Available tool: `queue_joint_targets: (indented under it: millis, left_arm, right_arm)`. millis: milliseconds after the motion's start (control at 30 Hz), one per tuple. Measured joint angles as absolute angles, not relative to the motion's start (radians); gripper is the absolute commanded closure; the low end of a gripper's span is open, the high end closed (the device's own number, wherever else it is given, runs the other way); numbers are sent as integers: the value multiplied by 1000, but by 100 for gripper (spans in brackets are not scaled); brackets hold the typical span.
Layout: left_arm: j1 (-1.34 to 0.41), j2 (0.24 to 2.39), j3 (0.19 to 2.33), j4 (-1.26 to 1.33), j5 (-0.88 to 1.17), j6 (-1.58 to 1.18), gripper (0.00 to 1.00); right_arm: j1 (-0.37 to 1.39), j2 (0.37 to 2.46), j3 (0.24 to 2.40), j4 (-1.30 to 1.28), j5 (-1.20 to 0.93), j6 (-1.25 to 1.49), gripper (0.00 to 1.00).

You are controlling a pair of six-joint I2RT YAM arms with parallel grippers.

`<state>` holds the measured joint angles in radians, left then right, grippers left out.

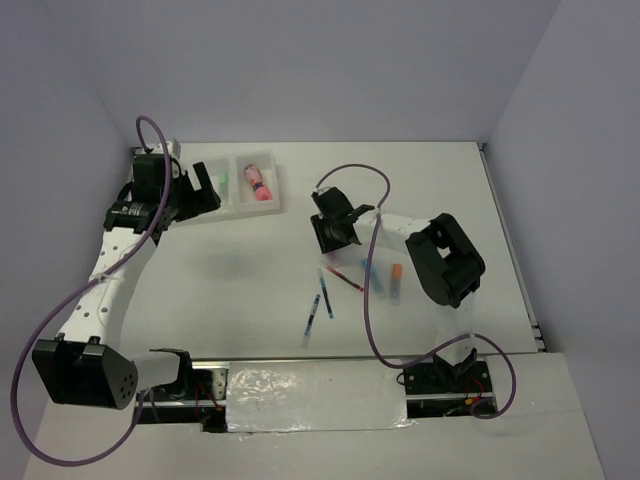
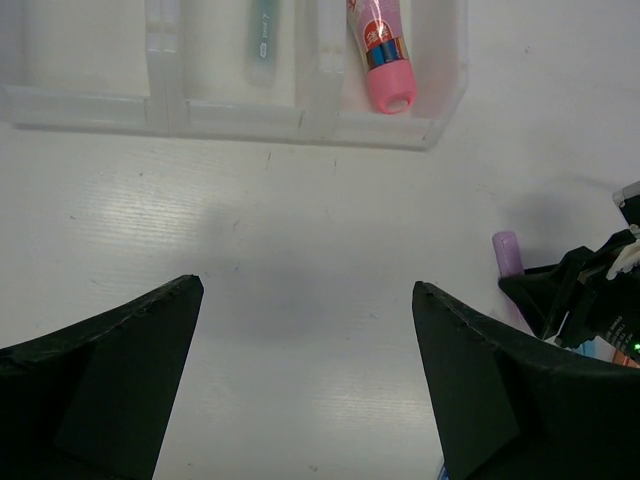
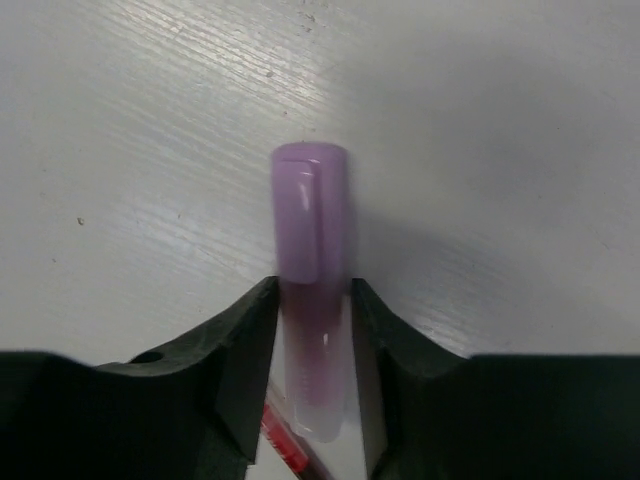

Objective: Sort the stationery into containers
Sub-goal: Pick up the stationery from the center of the board, then place the stationery in the storage box.

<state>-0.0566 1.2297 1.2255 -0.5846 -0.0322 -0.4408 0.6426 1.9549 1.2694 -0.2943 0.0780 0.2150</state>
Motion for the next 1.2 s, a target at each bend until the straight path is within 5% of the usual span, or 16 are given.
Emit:
queue_joint_targets:
  millis: [167, 400, 833, 1033, 1200]
  left_arm:
    - [-57, 1207, 1185, -540, 5, -452, 1]
    - [-148, 1198, 1000, -361, 160, -571, 1]
    - [-466, 1315, 964, 16, 308, -805, 3]
    - [-469, 1322, 964, 81, 318, -848, 21]
    - [-474, 1324, 964, 117, 332, -872, 49]
  right_arm:
    - [641, 1956, 1270, -294, 85, 214, 91]
    - [642, 1911, 1236, -282, 85, 205, 91]
    - [690, 1398, 1077, -170, -163, 190, 89]
    - [688, 1349, 1048, -153, -294, 218, 89]
    - [688, 1347, 1048, -128, -364, 239, 88]
